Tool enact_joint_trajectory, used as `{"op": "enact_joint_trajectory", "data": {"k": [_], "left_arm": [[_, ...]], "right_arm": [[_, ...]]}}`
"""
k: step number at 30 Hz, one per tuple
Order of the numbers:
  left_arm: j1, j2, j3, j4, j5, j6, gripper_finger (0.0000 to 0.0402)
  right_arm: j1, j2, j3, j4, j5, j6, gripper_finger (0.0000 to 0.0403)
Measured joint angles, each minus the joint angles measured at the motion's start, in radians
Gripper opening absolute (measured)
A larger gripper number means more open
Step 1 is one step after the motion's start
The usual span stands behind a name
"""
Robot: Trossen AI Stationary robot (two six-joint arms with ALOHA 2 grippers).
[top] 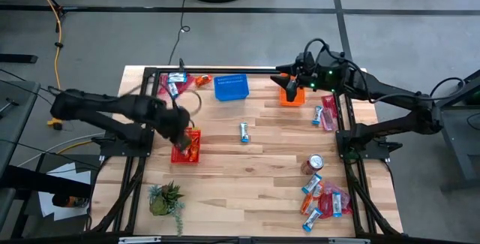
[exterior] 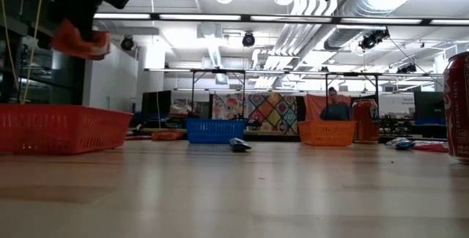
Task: Sort candy
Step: Put the orange candy pack into the red basket
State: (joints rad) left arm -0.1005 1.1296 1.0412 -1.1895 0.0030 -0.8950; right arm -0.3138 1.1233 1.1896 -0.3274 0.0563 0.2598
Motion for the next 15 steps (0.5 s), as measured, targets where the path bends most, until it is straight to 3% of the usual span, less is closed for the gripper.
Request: {"op": "enact_joint_trajectory", "data": {"k": [6,10,15], "left_arm": [[-0.131,0.135,-0.016,-0.003,-0.049,-0.231,0.0],[-0.139,0.198,-0.104,0.058,-0.033,-0.351,0.0],[-0.127,0.206,-0.21,0.248,-0.026,-0.472,0.0]], "right_arm": [[0.0,0.0,0.0,-0.047,0.0,-0.018,0.0222],[0.0,0.0,0.0,-0.058,0.0,-0.033,0.0222],[0.0,0.0,0.0,-0.069,0.001,-0.033,0.0222]]}}
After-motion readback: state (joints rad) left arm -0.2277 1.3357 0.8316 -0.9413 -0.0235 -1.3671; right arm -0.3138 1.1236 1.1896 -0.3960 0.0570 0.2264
